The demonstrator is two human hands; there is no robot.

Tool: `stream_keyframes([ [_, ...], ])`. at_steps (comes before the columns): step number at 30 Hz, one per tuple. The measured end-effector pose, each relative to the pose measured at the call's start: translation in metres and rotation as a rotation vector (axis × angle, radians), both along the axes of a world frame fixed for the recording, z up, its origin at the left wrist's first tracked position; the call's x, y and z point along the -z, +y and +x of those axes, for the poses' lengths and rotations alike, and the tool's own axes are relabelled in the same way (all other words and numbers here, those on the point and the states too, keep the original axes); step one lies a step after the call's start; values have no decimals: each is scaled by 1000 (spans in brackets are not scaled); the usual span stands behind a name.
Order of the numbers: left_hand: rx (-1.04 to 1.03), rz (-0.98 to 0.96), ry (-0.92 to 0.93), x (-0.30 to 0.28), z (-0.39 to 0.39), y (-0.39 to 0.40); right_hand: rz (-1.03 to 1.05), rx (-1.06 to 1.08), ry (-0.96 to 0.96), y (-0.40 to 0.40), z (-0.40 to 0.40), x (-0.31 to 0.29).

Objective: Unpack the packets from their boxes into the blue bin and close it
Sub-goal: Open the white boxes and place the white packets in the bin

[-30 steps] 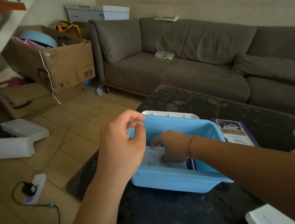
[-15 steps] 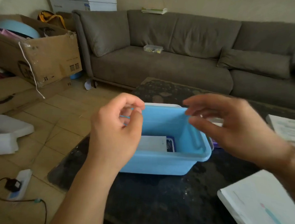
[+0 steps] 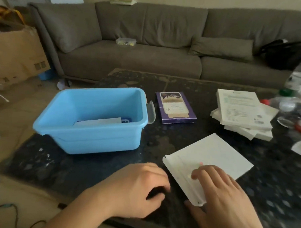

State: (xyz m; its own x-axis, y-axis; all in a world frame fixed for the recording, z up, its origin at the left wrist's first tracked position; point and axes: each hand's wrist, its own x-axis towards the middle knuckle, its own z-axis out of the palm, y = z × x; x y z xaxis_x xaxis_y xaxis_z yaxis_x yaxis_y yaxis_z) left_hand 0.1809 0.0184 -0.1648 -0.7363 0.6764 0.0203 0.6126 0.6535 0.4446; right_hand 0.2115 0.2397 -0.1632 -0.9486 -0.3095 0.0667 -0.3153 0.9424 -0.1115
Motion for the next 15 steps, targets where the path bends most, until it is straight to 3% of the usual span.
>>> stream_keyframes([
  [1,-6,15,5,3,0,3,-59,-2,117,5,0,6],
  [6,-39,169,68,10,2,24,-485,112,334,17,-8,7],
  [10,-68,319,203,7,-1,45,-771,211,304,21,-17,-3],
  [15,-4,212,244,6,-8,59,-883,266,266,26,-18,-2],
])
